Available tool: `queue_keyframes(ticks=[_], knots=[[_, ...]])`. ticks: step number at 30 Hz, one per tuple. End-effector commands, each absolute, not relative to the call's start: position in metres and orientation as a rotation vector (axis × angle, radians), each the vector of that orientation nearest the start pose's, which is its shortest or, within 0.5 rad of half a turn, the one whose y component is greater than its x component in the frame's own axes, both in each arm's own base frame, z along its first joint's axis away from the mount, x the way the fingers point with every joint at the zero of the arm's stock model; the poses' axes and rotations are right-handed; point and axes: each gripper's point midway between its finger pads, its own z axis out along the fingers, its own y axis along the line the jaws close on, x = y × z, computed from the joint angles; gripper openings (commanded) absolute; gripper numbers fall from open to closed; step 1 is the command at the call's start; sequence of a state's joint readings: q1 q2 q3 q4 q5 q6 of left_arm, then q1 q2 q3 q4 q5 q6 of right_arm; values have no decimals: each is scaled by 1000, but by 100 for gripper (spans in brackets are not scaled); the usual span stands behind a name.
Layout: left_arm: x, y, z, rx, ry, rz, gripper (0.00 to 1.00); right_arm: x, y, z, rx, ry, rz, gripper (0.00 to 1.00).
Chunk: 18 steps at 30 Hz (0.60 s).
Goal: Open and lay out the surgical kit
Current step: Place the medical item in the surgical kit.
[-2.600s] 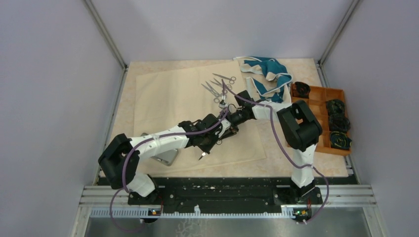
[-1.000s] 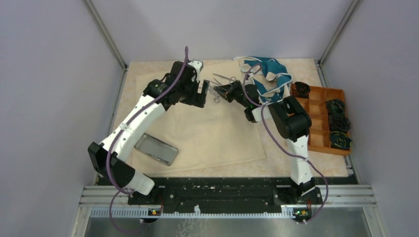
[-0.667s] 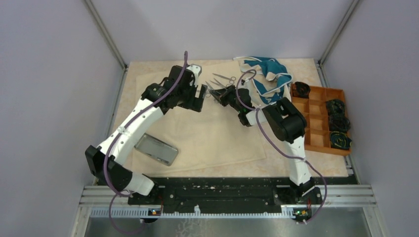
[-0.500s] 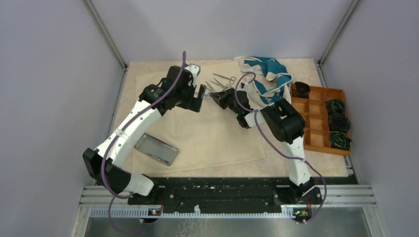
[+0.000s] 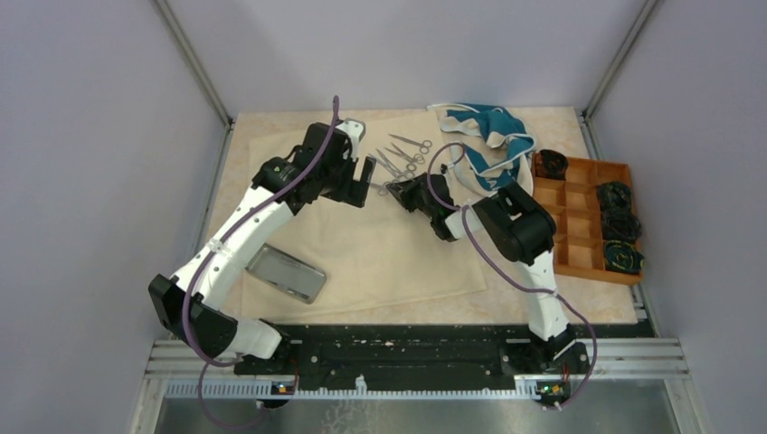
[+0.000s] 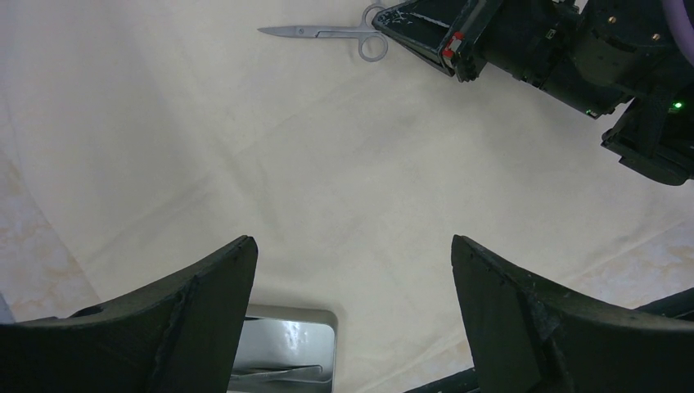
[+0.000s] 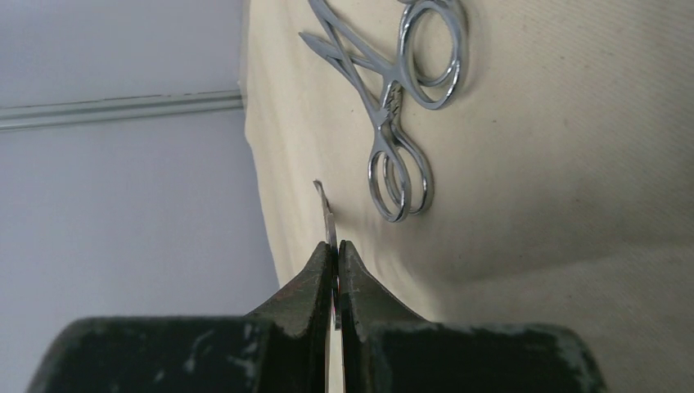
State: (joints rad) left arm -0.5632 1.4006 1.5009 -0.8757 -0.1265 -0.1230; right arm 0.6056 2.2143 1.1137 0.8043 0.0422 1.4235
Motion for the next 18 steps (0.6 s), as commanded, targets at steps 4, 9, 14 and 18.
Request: queue_keyframes(ticks=[4, 9, 14, 18], knots=[[313, -173, 268, 442, 2243, -186, 94, 454, 358, 63, 860, 1910, 1249, 0], [314, -174, 267, 443, 2245, -188, 95, 452, 357, 65, 856, 1928, 1221, 3], [315, -174, 266, 444, 2245, -187, 94, 453, 362, 68, 830, 1972, 1191, 14], [315, -173, 267, 443, 2244, -178, 95, 450, 360, 71, 841, 2001, 1161, 26]])
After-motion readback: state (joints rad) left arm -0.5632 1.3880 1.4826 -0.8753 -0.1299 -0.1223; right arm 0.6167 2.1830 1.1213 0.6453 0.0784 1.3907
